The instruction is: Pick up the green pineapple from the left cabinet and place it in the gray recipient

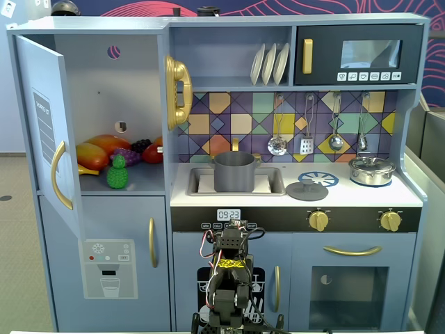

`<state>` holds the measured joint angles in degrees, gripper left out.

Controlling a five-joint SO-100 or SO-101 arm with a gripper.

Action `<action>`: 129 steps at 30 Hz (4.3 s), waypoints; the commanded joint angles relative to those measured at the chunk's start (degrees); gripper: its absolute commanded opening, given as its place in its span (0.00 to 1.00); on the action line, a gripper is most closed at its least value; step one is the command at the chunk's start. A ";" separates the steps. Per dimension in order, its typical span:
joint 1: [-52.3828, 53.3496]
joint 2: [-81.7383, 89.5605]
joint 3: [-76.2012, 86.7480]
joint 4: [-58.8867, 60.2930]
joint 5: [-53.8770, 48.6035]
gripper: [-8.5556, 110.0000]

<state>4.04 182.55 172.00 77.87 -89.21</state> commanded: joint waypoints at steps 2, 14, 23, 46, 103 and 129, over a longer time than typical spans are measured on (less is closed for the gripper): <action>0.09 -0.44 0.00 9.84 0.35 0.08; -5.19 -0.44 0.00 8.26 0.79 0.07; -49.66 -14.77 -8.96 -58.97 -0.70 0.07; -51.24 -41.22 -40.25 -80.86 -3.34 0.28; -56.51 -61.44 -61.08 -81.56 -14.77 0.07; -1.23 -50.27 -72.69 -57.57 -3.60 0.07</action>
<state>-1.58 145.81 109.16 26.81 -91.76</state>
